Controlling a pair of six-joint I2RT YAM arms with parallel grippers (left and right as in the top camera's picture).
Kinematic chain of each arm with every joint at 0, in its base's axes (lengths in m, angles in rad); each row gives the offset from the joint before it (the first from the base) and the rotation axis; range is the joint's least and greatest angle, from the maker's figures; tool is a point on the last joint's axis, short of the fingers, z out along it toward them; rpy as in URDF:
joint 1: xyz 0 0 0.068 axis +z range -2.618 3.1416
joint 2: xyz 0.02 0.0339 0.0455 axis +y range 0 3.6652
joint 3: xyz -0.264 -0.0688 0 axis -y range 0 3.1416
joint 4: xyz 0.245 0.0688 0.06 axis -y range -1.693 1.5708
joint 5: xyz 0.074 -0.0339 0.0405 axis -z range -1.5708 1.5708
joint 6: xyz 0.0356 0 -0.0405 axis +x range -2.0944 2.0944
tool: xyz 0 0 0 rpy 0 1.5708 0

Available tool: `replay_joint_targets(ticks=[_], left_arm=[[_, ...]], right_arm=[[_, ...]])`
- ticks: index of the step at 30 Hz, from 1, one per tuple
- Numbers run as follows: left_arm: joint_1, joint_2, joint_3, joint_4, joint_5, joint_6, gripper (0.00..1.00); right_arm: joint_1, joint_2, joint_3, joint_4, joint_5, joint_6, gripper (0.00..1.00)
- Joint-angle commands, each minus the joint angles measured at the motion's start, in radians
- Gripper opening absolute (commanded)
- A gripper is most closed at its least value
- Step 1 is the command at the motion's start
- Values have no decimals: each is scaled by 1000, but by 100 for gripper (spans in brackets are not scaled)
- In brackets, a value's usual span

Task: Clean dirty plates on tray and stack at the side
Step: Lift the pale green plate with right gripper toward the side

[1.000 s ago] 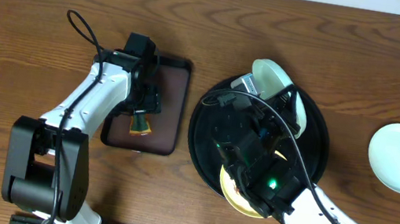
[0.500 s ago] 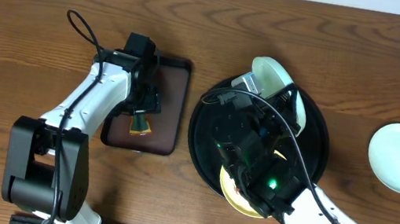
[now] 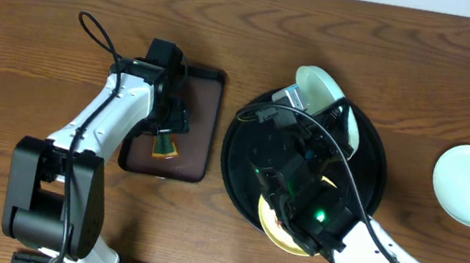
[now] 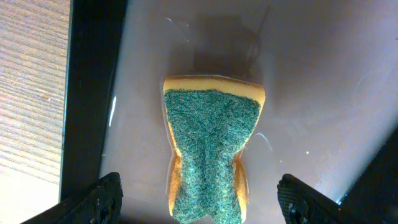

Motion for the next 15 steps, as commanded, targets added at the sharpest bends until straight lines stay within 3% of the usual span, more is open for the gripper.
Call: replay_joint_targets(ticks=[1, 3, 9, 15], left_arm=[[4, -2, 5, -3, -8, -2, 81], [4, -2, 5, -3, -8, -2, 81], [4, -2, 5, -3, -9, -2, 81], [4, -2, 5, -3, -8, -2, 81]], right_arm=[[-19, -13, 1, 2, 93, 137, 1], [-86, -13, 1, 0, 122, 239, 1], [-226, -13, 1, -7, 15, 302, 1], [-377, -16, 1, -165, -179, 488, 1]])
